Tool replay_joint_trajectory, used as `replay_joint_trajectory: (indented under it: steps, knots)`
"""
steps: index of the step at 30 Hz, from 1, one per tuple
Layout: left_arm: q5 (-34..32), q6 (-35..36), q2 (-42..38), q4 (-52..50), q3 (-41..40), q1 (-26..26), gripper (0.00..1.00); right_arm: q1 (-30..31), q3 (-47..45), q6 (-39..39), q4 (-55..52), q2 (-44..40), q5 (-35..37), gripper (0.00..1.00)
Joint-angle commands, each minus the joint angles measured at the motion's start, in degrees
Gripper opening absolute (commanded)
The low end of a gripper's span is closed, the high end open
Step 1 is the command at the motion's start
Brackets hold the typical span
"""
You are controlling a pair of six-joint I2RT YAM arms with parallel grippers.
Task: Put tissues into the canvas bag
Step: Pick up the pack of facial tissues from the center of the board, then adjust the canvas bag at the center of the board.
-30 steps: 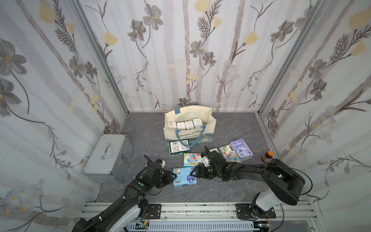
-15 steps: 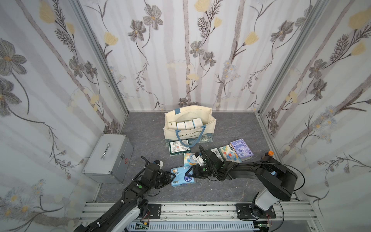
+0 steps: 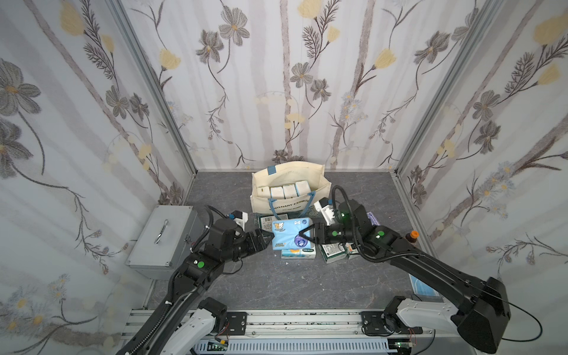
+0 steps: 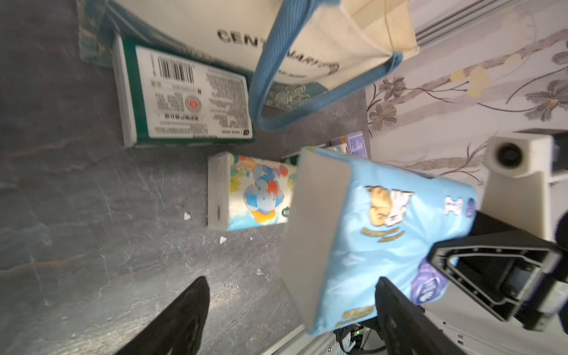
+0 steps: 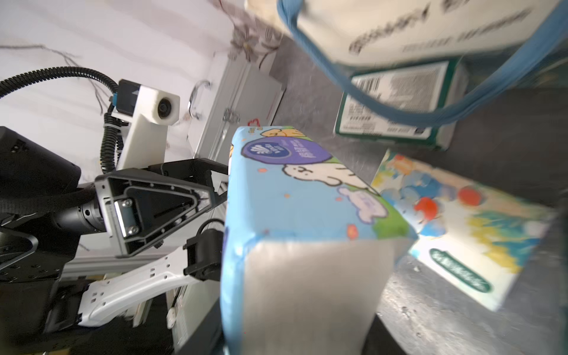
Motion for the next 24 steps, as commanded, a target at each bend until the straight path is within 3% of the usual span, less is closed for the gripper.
replay_joint_trajectory:
  steps: [1, 7, 13, 19, 24]
  knots:
    - [-3.1, 10.6, 8.4, -7.9, 10.5, 4.1, 0.84, -4.0, 8.7, -10.4, -17.8, -3.0, 8.8, 0.47]
    - [-8.4, 19.9, 29.3, -11.1, 33.5, 9.6, 0.77, -10.3, 24.4, -19.3, -28.2, -2.1, 18.4, 0.46]
    - [-17.8, 28.2, 45.7, -18.8, 54.9, 9.6, 0.70, -14.4, 27.5, -21.9, -27.1, 0.7, 18.0, 0.47]
    - [-19.1, 31.0, 55.9, -22.7, 64.8, 9.6, 0.53, -16.0, 29.8, -22.7, -24.3, 5.1, 15.9, 0.45]
    - [-18.8, 31.8, 59.1, -24.0, 66.6, 9.6, 0.49, -15.9, 35.6, -22.4, -22.0, 9.5, 14.3, 0.42]
